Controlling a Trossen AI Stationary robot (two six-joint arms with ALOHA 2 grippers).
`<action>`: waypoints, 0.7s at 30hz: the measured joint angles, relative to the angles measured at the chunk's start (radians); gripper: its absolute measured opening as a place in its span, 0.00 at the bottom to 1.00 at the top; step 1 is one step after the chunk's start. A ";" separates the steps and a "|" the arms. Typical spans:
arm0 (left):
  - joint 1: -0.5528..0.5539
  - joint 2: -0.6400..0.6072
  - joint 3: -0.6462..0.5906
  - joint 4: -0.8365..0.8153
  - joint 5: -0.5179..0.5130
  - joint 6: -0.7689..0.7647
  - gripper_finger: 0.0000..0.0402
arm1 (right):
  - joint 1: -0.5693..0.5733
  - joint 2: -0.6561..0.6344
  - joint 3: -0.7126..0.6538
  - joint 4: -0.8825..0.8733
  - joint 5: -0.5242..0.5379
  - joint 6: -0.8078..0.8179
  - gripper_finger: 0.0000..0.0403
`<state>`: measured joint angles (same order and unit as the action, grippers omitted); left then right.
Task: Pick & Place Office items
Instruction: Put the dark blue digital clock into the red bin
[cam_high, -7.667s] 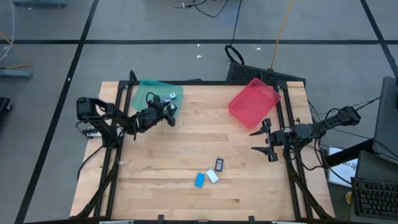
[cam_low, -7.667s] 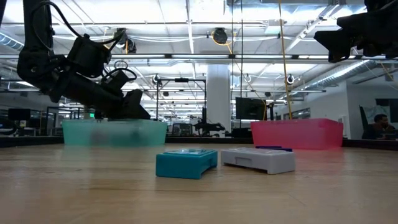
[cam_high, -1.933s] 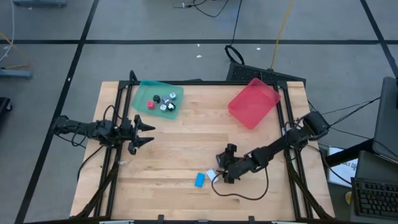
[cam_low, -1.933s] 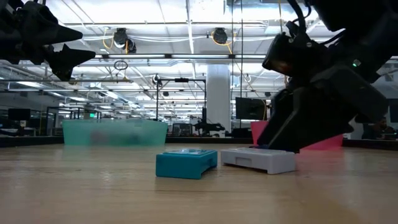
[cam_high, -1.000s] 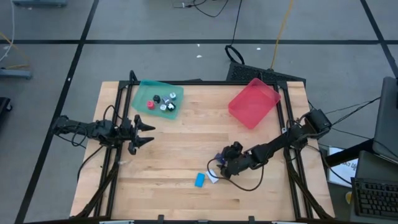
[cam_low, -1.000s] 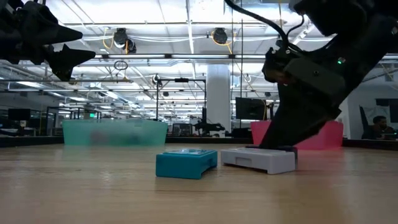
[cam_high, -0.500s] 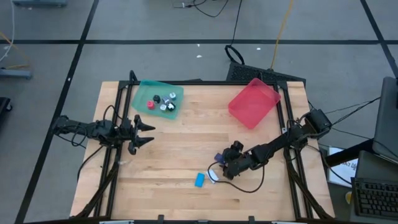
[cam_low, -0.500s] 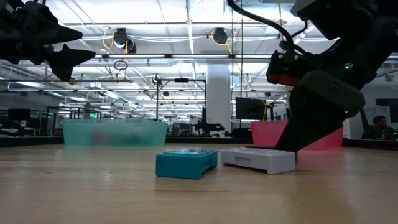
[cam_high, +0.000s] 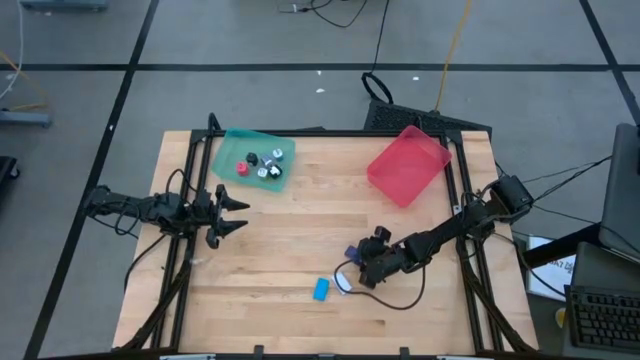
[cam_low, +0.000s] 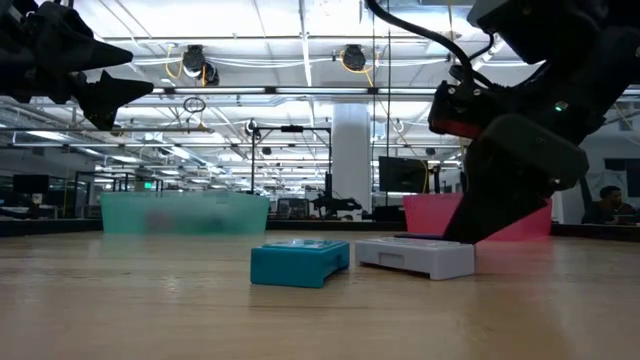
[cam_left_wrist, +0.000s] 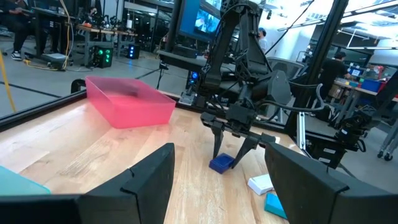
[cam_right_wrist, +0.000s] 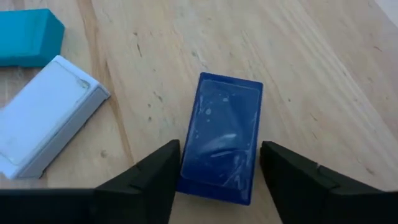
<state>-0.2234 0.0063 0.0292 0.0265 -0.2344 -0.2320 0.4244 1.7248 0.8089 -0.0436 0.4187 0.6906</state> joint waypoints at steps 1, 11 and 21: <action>0.000 0.000 0.000 0.000 0.000 0.000 0.63 | 0.000 0.000 0.000 0.002 0.000 -0.011 0.50; 0.000 0.000 0.000 0.000 0.000 0.000 0.63 | 0.000 0.000 0.000 0.019 -0.008 -0.106 0.38; 0.000 0.000 0.000 0.000 0.000 0.000 0.63 | 0.000 -0.076 -0.004 0.008 -0.060 -0.132 0.39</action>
<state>-0.2231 0.0063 0.0292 0.0269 -0.2344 -0.2321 0.4244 1.6485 0.8051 -0.0353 0.3592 0.5591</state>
